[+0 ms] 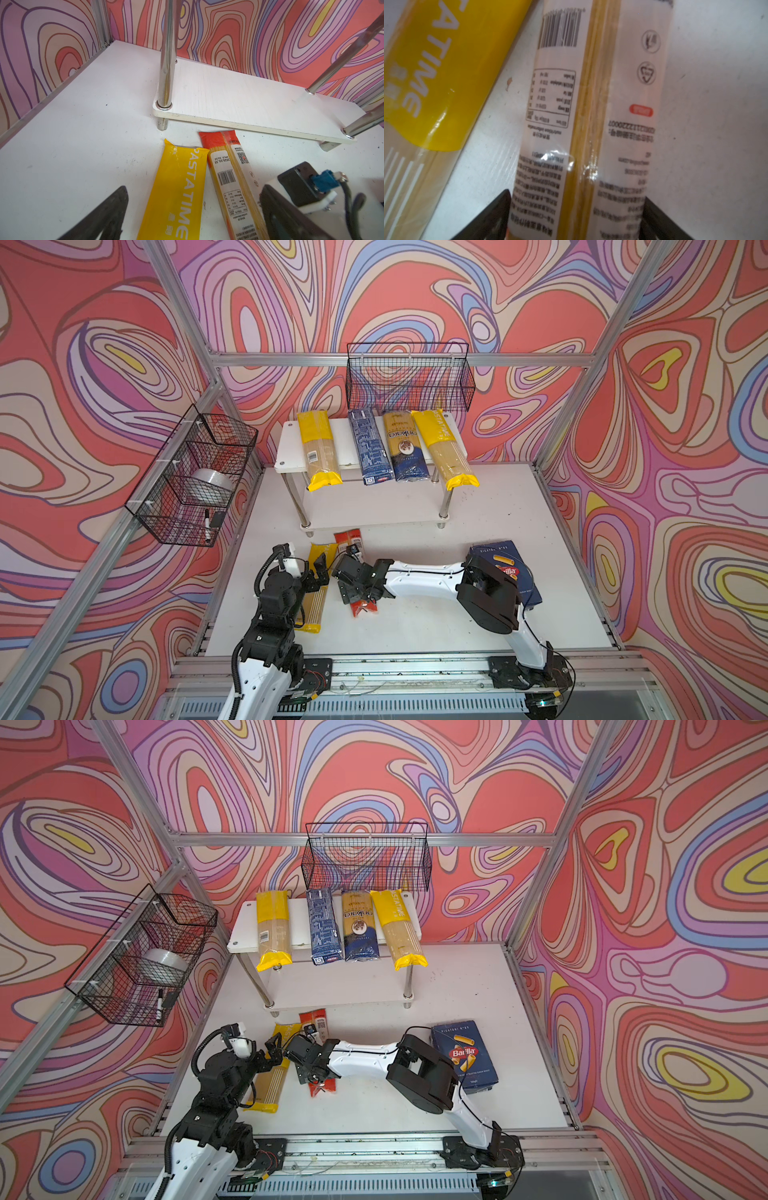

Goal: Place and organize the pasta boxes and bags onto the shelf
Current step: 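Close the right gripper on the red-and-white spaghetti bag, then lift the red-and-white spaghetti bag upright with the right gripper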

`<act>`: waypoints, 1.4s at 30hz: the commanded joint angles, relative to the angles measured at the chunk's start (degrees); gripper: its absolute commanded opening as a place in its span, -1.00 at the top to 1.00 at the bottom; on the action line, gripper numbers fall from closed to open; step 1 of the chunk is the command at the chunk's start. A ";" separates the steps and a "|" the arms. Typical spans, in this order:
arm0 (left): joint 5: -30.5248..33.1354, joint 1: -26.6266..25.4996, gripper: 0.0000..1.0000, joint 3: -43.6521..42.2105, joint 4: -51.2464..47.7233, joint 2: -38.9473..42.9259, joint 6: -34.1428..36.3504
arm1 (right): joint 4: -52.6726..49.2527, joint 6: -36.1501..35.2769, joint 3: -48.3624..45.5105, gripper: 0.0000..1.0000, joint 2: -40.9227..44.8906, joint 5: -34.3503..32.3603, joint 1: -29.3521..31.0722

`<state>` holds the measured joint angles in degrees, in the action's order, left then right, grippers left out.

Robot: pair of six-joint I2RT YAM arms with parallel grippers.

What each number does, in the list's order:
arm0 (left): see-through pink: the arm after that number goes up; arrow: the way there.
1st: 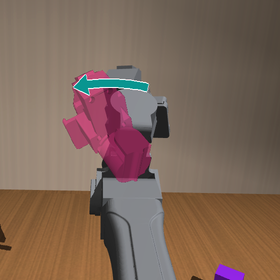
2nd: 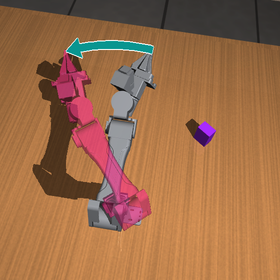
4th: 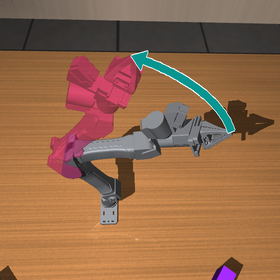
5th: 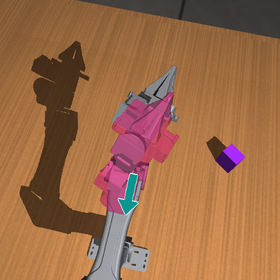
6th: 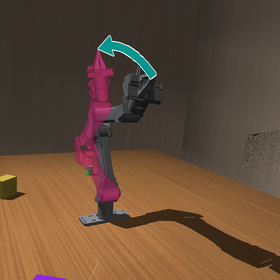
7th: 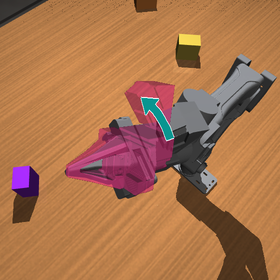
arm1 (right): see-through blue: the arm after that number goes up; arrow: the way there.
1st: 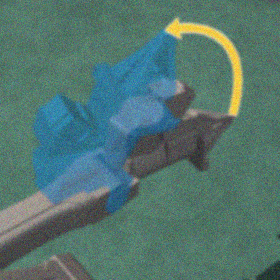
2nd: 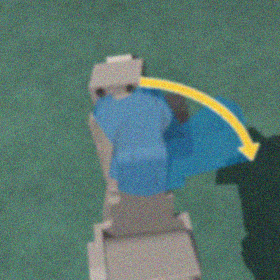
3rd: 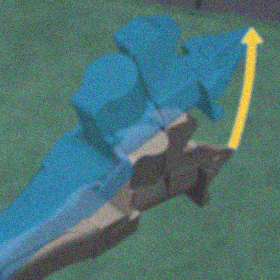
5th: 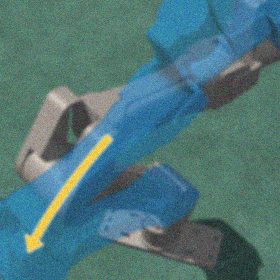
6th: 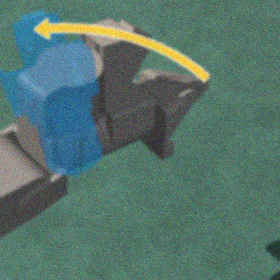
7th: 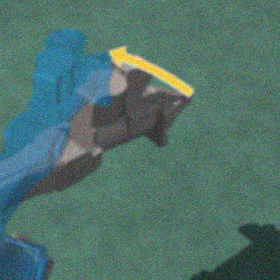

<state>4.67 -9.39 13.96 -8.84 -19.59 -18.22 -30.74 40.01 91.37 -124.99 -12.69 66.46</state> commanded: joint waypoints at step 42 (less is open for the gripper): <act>-4.57 0.17 -1.00 0.44 1.55 -2.20 1.31 | 24.75 -0.43 -30.75 1.00 27.27 -7.77 0.43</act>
<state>2.31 -9.39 13.96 -9.10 -21.43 -17.89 -14.94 40.88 60.95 -103.33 -15.27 66.74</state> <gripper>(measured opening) 0.999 0.270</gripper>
